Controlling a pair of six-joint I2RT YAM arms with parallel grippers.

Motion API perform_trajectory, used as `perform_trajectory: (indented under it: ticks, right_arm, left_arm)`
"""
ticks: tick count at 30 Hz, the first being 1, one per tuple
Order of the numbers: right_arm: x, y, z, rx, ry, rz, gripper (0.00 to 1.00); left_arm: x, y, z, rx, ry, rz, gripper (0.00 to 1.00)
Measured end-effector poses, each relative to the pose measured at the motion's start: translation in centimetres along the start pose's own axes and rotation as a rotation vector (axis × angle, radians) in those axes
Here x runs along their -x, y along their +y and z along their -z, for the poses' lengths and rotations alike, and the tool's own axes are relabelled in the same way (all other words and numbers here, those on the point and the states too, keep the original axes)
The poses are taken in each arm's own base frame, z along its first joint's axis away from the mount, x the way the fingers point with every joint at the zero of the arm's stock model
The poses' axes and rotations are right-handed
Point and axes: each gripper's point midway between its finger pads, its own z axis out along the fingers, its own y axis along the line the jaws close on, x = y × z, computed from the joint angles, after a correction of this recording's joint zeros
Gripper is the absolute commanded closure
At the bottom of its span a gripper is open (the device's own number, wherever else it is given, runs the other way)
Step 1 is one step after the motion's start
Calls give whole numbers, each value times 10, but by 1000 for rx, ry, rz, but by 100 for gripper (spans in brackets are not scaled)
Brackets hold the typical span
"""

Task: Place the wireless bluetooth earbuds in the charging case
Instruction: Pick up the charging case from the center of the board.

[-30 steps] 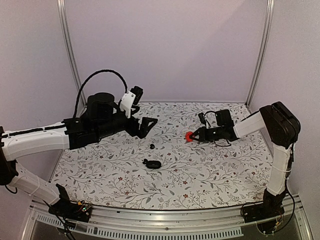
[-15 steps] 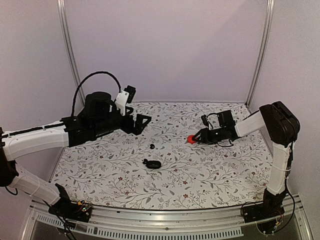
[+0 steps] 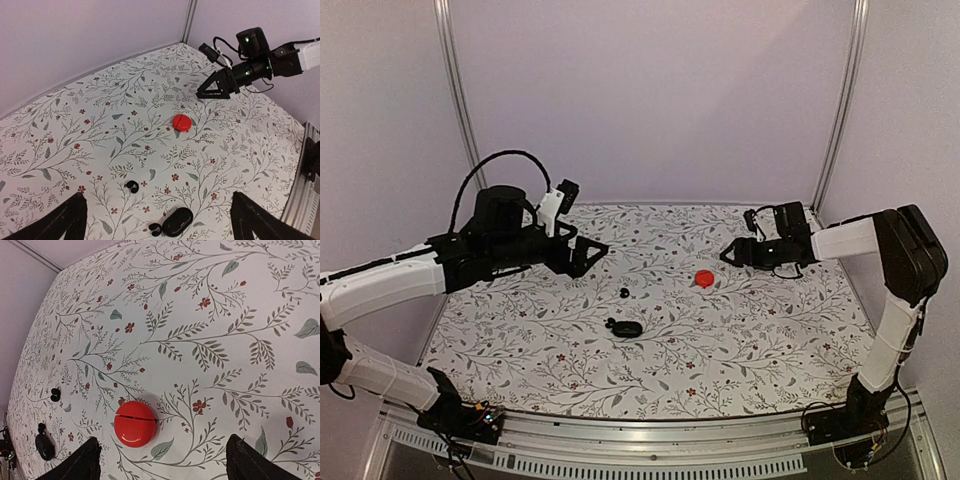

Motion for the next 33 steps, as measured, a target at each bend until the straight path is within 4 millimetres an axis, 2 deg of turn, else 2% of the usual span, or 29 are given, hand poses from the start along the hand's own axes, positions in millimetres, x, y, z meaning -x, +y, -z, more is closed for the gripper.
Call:
perform_trajectory:
  ticks: [3,6,8,11,13,15,18,20,23,25,27,33]
  right_arm:
    - [28,14,31,-32,-89,61,2]
    - [56,33,70,-55,-206,124,1]
    - [69,44,99,-64,-288,156,1]
    - [82,50,135,-65,-379,164,1]
    - [83,48,152,-52,-415,150,1]
    - [80,44,161,-40,-428,133,1]
    - [63,42,169,-21,-426,126,1]
    - [53,47,176,-8,-433,138,1]
    - [55,59,192,11,-473,171,1]
    - [60,72,205,36,-513,209,1]
    - [61,77,209,49,-525,225,1]
    - [50,82,207,95,-501,235,1]
  left_arm:
    - [-20,-12,-1,-79,74,-39,0]
    - [-43,-26,-5,-174,154,-83,0]
    - [-61,-33,-10,-224,210,-117,4]
    - [-90,-37,-19,-264,297,-163,11]
    - [-107,-38,-25,-280,342,-205,15]
    - [-122,-40,-30,-295,384,-248,17]
    - [-147,-45,-37,-318,451,-340,20]
    - [-162,-48,-42,-336,498,-401,23]
    - [-179,-47,-52,-359,555,-478,28]
    - [-185,-44,-58,-364,583,-515,31]
    - [-188,-44,-65,-374,598,-547,33]
    - [-199,-47,-85,-405,634,-616,40]
